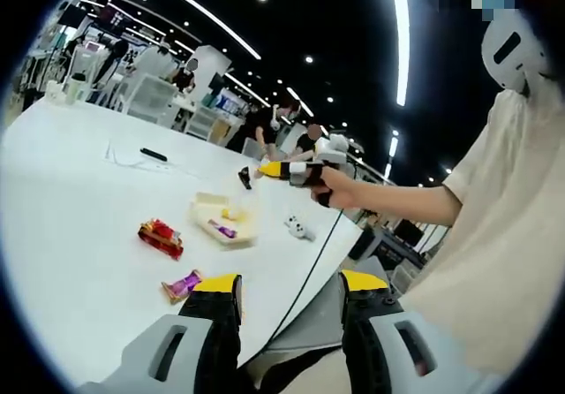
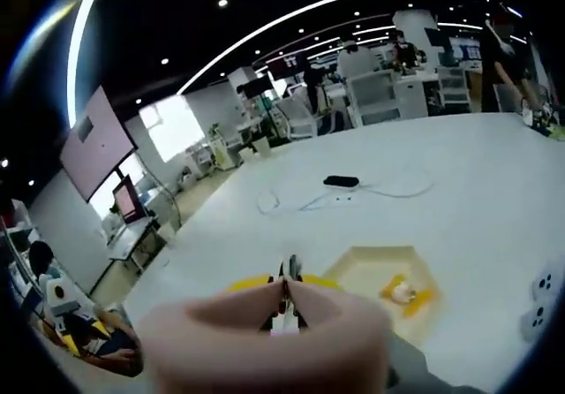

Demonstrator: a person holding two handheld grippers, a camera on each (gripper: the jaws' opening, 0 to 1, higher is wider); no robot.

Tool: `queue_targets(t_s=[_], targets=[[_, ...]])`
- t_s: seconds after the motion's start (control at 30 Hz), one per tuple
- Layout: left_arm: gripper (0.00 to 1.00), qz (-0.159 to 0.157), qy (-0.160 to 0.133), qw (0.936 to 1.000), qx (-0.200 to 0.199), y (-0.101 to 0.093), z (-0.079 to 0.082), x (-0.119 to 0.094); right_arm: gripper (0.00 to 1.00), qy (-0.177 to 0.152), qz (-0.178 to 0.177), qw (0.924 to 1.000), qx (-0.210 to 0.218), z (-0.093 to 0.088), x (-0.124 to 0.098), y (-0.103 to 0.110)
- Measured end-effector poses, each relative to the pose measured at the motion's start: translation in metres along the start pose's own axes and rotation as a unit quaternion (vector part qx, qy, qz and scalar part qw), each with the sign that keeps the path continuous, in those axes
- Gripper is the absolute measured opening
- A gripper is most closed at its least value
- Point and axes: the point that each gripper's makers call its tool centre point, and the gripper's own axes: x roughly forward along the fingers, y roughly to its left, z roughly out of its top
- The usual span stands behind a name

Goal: Place the target food into the container with the food tongs after gripping and lifting it, then release it inside without dropping or visibly crushing the food.

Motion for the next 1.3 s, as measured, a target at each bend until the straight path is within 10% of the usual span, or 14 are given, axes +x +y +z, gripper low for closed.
queue_targets(t_s=[0.67, 1.3], targets=[[0.43, -0.004, 0.007, 0.9999, 0.009, -0.006, 0.002, 0.005, 0.1, -0.025, -0.015, 0.9993, -0.021, 0.035, -0.003, -0.016], [0.43, -0.049, 0.034, 0.9976, 0.034, 0.005, 0.009, -0.004, 0.16, -0.001, -0.006, 0.9946, -0.104, -0.009, -0.03, 0.044]])
